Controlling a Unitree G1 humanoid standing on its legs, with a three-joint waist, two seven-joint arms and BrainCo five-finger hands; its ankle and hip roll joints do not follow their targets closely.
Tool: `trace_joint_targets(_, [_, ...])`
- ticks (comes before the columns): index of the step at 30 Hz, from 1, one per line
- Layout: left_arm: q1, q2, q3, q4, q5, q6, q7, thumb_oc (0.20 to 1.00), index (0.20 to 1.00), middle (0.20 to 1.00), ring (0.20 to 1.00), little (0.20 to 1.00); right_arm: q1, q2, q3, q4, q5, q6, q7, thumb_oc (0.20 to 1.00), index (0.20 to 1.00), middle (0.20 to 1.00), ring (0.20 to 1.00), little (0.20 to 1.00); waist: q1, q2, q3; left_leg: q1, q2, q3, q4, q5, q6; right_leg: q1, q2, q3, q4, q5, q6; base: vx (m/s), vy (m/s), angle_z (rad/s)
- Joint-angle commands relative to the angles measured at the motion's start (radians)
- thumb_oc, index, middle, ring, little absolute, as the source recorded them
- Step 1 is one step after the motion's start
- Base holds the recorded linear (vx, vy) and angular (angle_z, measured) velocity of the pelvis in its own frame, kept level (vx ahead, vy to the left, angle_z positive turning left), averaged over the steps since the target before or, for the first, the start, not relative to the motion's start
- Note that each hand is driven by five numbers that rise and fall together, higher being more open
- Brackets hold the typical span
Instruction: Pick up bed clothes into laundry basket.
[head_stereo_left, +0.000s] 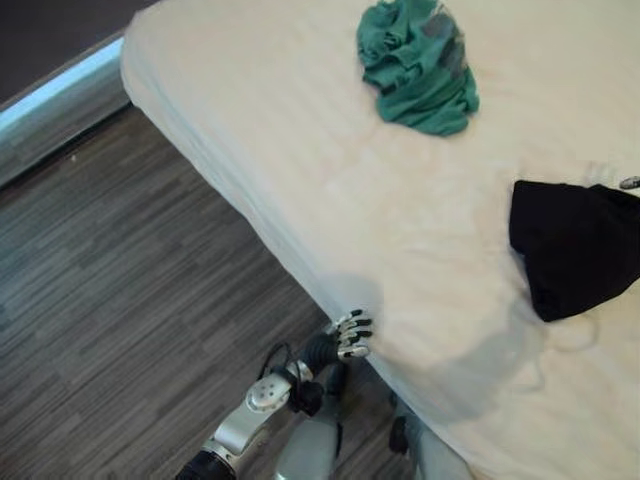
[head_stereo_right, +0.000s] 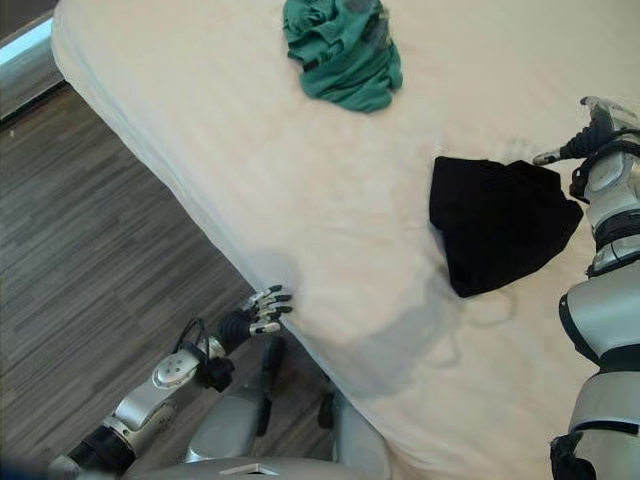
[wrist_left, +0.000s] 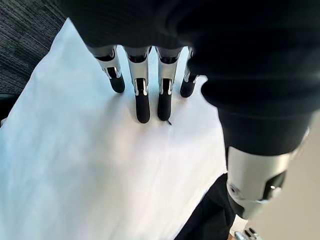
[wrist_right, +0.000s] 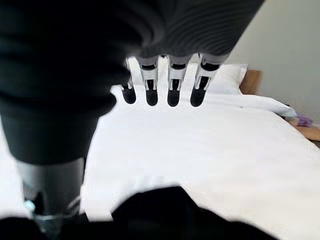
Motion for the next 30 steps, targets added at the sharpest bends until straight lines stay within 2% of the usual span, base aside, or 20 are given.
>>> trace_joint_targets(1, [-0.011, -0.005, 0.002, -0.061, 0.018, -0.035, -0.002, 1.000, 1.000, 1.000, 1.000, 1.000, -0.091, -0.056, 0.056, 0.052, -0.014, 0.033, 0.026, 1.000, 1.000, 1.000, 1.000, 1.000, 0.001, 0.007, 0.008, -0.032, 0.025, -0.023, -0.039, 0.081, -0.045, 0.073, 0.018, 0.039, 0.013, -0.069, 0.045, 0.00, 0.000, 0.00])
trace_joint_targets(3, [-0.012, -0.005, 0.007, -0.060, 0.020, -0.038, 0.002, 1.000, 1.000, 1.000, 1.000, 1.000, -0.065, -0.046, 0.037, 0.024, -0.004, 0.030, 0.027, 1.000, 1.000, 1.000, 1.000, 1.000, -0.003, 0.005, 0.011, -0.032, 0.024, -0.022, -0.039, 0.080, -0.044, 0.069, 0.019, 0.043, 0.013, -0.068, 0.044, 0.00, 0.003, -0.02])
trace_joint_targets(8, [-0.030, -0.028, 0.024, -0.059, 0.020, -0.058, 0.025, 1.000, 1.000, 1.000, 1.000, 1.000, 0.175, 0.036, -0.040, -0.221, 0.066, -0.016, 0.044, 1.000, 1.000, 1.000, 1.000, 1.000, -0.040, -0.007, 0.031, -0.040, 0.028, -0.002, -0.039, 0.074, -0.041, 0.046, 0.030, 0.074, 0.013, -0.064, 0.039, 0.01, -0.004, -0.12])
trace_joint_targets(13, [-0.073, -0.052, 0.001, -0.056, 0.012, -0.067, 0.043, 1.000, 1.000, 1.000, 1.000, 1.000, 0.365, 0.126, -0.150, -0.137, 0.055, -0.022, 0.021, 1.000, 1.000, 1.000, 1.000, 1.000, -0.033, 0.010, 0.042, -0.056, 0.023, -0.007, -0.039, 0.076, -0.041, 0.025, 0.030, 0.076, 0.013, -0.061, 0.042, 0.00, -0.015, -0.15])
trace_joint_targets(16, [-0.070, -0.062, 0.007, -0.037, 0.021, -0.070, 0.049, 1.000, 1.000, 1.000, 1.000, 1.000, 0.464, 0.161, -0.202, -0.165, 0.054, -0.025, 0.023, 1.000, 1.000, 1.000, 1.000, 1.000, -0.041, 0.013, 0.043, -0.052, 0.022, -0.001, -0.039, 0.073, -0.039, 0.022, 0.033, 0.091, 0.013, -0.062, 0.042, 0.01, -0.001, 0.04])
trace_joint_targets(22, [-0.060, -0.053, 0.027, -0.026, 0.028, -0.075, 0.050, 1.000, 1.000, 1.000, 1.000, 1.000, 0.618, 0.177, -0.276, -0.190, 0.052, -0.027, 0.029, 1.000, 1.000, 1.000, 1.000, 1.000, -0.068, 0.017, 0.037, -0.035, 0.021, 0.008, -0.039, 0.061, -0.034, 0.029, 0.037, 0.108, 0.013, -0.070, 0.039, 0.03, -0.001, -0.09])
trace_joint_targets(23, [-0.062, -0.052, 0.027, -0.027, 0.030, -0.075, 0.050, 1.000, 1.000, 1.000, 1.000, 1.000, 0.638, 0.180, -0.289, -0.179, 0.051, -0.026, 0.029, 0.200, 0.200, 0.200, 0.200, 0.200, -0.071, 0.019, 0.035, -0.031, 0.020, 0.009, -0.039, 0.060, -0.033, 0.032, 0.036, 0.109, 0.013, -0.071, 0.039, 0.02, -0.022, -0.07])
trace_joint_targets(30, [-0.030, -0.033, 0.060, -0.041, 0.026, -0.074, 0.042, 1.000, 1.000, 1.000, 1.000, 1.000, 0.819, 0.223, -0.408, -0.125, 0.031, -0.016, -0.001, 0.200, 0.200, 0.200, 0.200, 0.200, -0.092, 0.039, 0.007, 0.005, 0.018, 0.006, -0.039, 0.050, -0.029, 0.070, 0.033, 0.111, 0.013, -0.089, 0.035, 0.02, -0.021, 0.00])
